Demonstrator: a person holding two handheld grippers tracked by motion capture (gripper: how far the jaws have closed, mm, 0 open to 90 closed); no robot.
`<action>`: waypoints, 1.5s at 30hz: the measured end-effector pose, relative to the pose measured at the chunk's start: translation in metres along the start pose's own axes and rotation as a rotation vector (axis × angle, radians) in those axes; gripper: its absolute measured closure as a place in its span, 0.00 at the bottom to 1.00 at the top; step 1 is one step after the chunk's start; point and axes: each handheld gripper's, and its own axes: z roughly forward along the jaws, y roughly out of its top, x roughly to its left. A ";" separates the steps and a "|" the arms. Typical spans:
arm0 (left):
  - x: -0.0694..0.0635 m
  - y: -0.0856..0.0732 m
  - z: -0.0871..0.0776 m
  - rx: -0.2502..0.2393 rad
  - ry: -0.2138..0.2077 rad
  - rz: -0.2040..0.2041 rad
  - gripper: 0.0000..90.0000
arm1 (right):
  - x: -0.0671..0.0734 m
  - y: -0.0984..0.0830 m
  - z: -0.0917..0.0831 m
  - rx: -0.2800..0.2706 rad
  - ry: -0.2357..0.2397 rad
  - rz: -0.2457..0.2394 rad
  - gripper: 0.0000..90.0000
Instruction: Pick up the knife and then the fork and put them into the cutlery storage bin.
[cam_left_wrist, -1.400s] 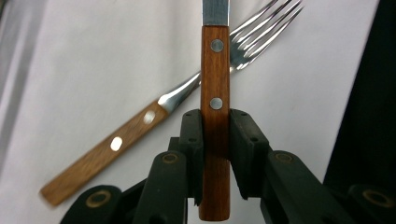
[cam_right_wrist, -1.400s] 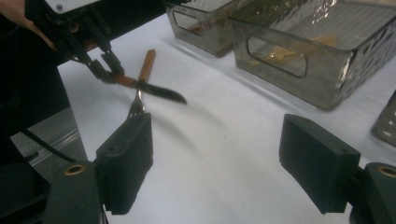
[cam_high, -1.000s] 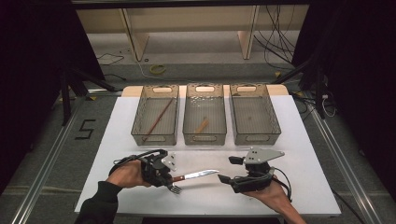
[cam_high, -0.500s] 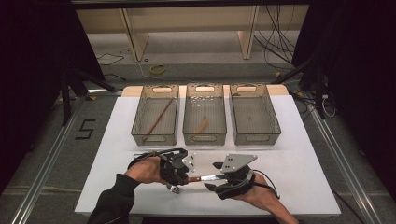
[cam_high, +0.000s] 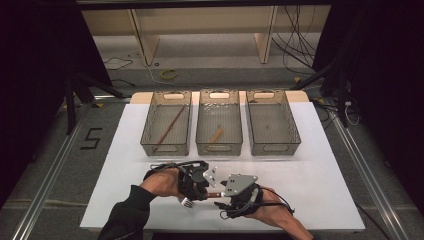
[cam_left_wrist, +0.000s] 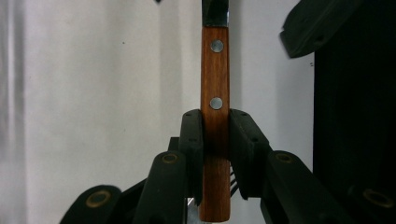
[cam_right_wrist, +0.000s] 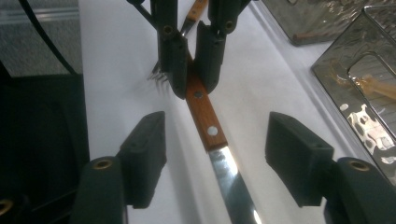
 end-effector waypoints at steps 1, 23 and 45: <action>-0.001 0.001 0.000 -0.002 0.001 0.001 0.84 | 0.001 0.000 0.001 0.005 -0.002 -0.010 0.46; -0.009 0.009 0.000 -0.007 -0.019 0.045 0.84 | 0.004 -0.001 0.013 0.083 0.026 -0.108 0.71; -0.008 0.008 -0.003 -0.011 -0.029 0.086 0.82 | 0.008 -0.003 0.014 0.102 0.060 -0.167 0.87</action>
